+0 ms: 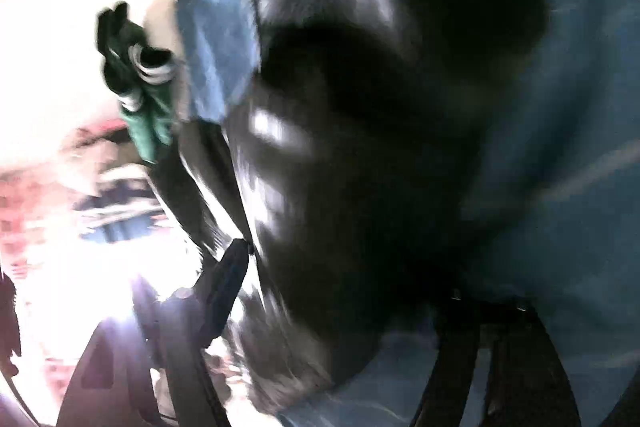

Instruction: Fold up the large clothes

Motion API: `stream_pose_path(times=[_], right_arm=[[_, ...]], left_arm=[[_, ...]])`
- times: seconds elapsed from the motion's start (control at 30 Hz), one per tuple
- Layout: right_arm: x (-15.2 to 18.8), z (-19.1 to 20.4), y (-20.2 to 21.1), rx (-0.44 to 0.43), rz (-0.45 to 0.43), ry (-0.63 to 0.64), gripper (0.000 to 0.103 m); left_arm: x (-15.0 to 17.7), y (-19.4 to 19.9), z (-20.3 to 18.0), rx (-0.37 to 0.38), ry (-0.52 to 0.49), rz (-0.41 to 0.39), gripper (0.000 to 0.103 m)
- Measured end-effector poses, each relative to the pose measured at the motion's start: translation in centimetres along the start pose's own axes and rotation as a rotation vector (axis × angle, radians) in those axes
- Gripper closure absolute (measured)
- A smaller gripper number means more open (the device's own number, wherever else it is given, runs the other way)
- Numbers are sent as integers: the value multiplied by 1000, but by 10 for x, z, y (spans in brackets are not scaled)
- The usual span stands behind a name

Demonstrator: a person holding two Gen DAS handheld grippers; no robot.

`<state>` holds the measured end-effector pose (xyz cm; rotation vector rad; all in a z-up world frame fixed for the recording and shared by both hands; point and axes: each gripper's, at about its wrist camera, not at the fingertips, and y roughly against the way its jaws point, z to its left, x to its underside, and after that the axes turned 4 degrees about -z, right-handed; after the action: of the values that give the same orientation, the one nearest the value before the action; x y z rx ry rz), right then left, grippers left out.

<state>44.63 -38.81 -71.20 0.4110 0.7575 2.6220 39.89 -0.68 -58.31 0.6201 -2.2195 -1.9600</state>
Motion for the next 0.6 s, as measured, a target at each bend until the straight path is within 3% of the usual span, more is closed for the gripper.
stream_pose_path(times=[0.17,0.23,0.27,0.33,0.4,0.53,0.6], right_arm=[[-3,8,-12,-184,-39,-44,21],[-6,10,-19,-184,-29,-33,24],[-9,13,-28,-142,-12,-4,28],[-12,17,-40,-90,-4,15,55],[-14,22,-38,-70,-8,19,76],[-7,48,-12,-117,-43,6,85],[1,76,8,-140,-71,43,86]], left_arm=[[-3,0,10,24,-3,-3,0],[-4,-3,10,26,-2,-3,0],[-5,-4,10,26,-3,-1,0],[-2,-2,5,20,-3,-2,0],[-2,0,5,21,7,3,0],[-10,1,-3,7,-13,4,0],[-15,1,-16,41,-47,-12,0]])
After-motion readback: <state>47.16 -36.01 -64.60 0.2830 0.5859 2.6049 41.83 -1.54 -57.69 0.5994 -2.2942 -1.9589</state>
